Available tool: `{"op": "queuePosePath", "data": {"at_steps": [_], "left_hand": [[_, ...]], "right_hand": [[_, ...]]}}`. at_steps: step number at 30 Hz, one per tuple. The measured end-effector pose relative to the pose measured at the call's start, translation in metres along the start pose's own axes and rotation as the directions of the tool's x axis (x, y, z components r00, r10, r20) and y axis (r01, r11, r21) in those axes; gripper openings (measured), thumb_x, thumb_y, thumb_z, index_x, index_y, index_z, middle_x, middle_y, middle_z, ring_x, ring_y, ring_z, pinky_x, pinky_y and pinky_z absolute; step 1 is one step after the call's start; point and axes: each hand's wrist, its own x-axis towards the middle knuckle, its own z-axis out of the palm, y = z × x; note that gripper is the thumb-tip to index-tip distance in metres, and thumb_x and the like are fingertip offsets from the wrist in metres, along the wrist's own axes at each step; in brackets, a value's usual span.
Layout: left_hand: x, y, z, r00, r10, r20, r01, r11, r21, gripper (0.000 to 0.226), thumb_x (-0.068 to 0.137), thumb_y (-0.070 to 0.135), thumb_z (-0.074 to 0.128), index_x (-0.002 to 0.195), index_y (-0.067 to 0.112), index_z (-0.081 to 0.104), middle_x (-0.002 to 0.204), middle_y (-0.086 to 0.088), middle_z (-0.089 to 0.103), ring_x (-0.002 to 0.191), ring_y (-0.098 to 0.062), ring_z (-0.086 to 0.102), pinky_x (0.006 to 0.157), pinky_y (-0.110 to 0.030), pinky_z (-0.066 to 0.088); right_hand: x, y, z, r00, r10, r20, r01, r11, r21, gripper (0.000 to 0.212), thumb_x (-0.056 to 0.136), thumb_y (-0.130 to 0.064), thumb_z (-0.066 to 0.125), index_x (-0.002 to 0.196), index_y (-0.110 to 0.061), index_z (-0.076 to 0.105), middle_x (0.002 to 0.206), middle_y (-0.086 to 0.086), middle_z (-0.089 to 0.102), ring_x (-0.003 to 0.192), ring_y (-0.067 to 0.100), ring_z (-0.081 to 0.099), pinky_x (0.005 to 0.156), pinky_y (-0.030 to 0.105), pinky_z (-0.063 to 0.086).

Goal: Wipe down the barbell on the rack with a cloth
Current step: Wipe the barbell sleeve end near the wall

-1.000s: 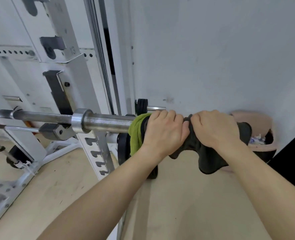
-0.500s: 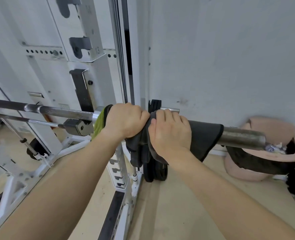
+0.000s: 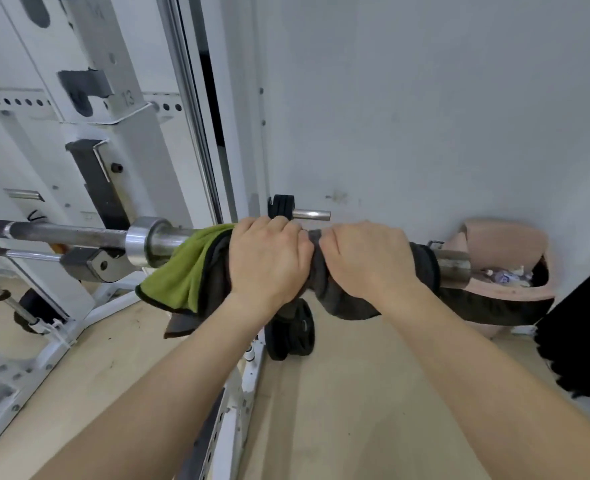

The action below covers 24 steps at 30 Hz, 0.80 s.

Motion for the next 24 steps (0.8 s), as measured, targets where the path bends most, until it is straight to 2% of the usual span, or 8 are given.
{"op": "queuePosePath", "data": {"at_steps": [4, 7, 9, 12, 16, 19, 21, 24], "left_hand": [[0.011, 0.077, -0.001, 0.999, 0.042, 0.018, -0.040, 0.992, -0.124, 0.038, 0.095, 0.026, 0.039, 0.063, 0.018, 0.057, 0.063, -0.002, 0.060, 0.065, -0.027, 0.055, 0.070, -0.040, 0.037], [0.014, 0.092, 0.000, 0.991, 0.118, 0.054, -0.110, 0.984, -0.141, 0.038, 0.096, 0.027, 0.038, 0.064, 0.017, 0.056, 0.063, -0.004, 0.060, 0.063, -0.029, 0.055, 0.067, -0.040, 0.033], [0.015, 0.079, -0.001, 0.976, 0.215, 0.041, -0.209, 0.971, -0.116, 0.038, 0.098, 0.025, 0.038, 0.064, 0.018, 0.053, 0.061, -0.002, 0.056, 0.058, -0.028, 0.053, 0.061, -0.037, 0.025], [0.018, 0.039, -0.007, 0.931, 0.358, 0.073, -0.357, 0.934, -0.018, 0.037, 0.098, 0.023, 0.044, 0.062, 0.017, 0.051, 0.056, 0.001, 0.051, 0.051, -0.026, 0.049, 0.052, -0.034, 0.027], [0.028, -0.031, -0.011, 0.916, 0.251, 0.313, -0.244, 0.968, -0.061, 0.049, 0.096, 0.046, 0.017, 0.070, 0.024, 0.052, 0.071, 0.003, 0.056, 0.067, -0.025, 0.054, 0.057, -0.035, 0.034], [0.036, -0.091, -0.011, 0.849, 0.181, 0.497, -0.171, 0.983, -0.065, 0.053, 0.094, 0.048, 0.010, 0.079, 0.024, 0.055, 0.088, -0.001, 0.062, 0.085, -0.027, 0.057, 0.065, -0.038, 0.036], [0.035, -0.114, -0.011, 0.850, 0.156, 0.504, -0.175, 0.984, -0.008, 0.048, 0.100, 0.040, 0.017, 0.088, 0.020, 0.059, 0.094, -0.003, 0.065, 0.091, -0.028, 0.059, 0.069, -0.039, 0.043], [0.024, -0.113, -0.008, 0.912, 0.154, 0.380, -0.188, 0.981, 0.053, 0.041, 0.100, 0.030, 0.027, 0.077, 0.016, 0.058, 0.079, -0.004, 0.065, 0.078, -0.028, 0.060, 0.062, -0.037, 0.041]], "right_hand": [[-0.030, 0.062, -0.004, 0.993, 0.101, -0.055, -0.106, 0.989, -0.100, 0.035, 0.099, -0.033, 0.029, 0.070, -0.023, 0.048, 0.076, 0.004, 0.066, 0.065, 0.031, 0.056, 0.054, 0.034, 0.025], [-0.037, 0.075, -0.001, 0.980, 0.160, -0.120, -0.174, 0.978, -0.116, 0.044, 0.096, -0.034, 0.022, 0.071, -0.019, 0.055, 0.067, 0.004, 0.064, 0.053, 0.026, 0.042, 0.049, 0.031, 0.020], [-0.035, 0.063, 0.001, 0.961, 0.190, -0.199, -0.214, 0.971, -0.108, 0.043, 0.094, -0.035, 0.022, 0.065, -0.019, 0.050, 0.057, 0.002, 0.058, 0.047, 0.023, 0.037, 0.050, 0.030, 0.025], [-0.032, 0.031, 0.009, 0.936, 0.183, -0.300, -0.201, 0.979, -0.031, 0.038, 0.095, -0.031, 0.031, 0.067, -0.016, 0.053, 0.057, 0.002, 0.055, 0.048, 0.026, 0.049, 0.054, 0.036, 0.038], [-0.015, -0.034, 0.031, 0.939, 0.099, -0.330, -0.098, 0.995, 0.020, 0.034, 0.098, -0.031, 0.038, 0.082, -0.013, 0.062, 0.072, 0.005, 0.062, 0.065, 0.028, 0.058, 0.063, 0.038, 0.042], [0.000, -0.083, 0.040, 0.930, 0.044, -0.365, -0.032, 0.999, 0.040, 0.035, 0.102, -0.031, 0.036, 0.085, -0.014, 0.062, 0.076, 0.004, 0.061, 0.069, 0.027, 0.057, 0.067, 0.039, 0.044], [0.005, -0.105, 0.042, 0.930, 0.006, -0.368, 0.011, 0.999, 0.046, 0.036, 0.102, -0.031, 0.035, 0.088, -0.012, 0.061, 0.079, 0.005, 0.060, 0.071, 0.026, 0.055, 0.068, 0.039, 0.045], [0.009, -0.116, 0.036, 0.949, 0.016, -0.316, 0.006, 0.997, 0.071, 0.030, 0.100, -0.031, 0.039, 0.086, -0.014, 0.060, 0.077, 0.004, 0.061, 0.068, 0.025, 0.056, 0.064, 0.038, 0.043]]}}
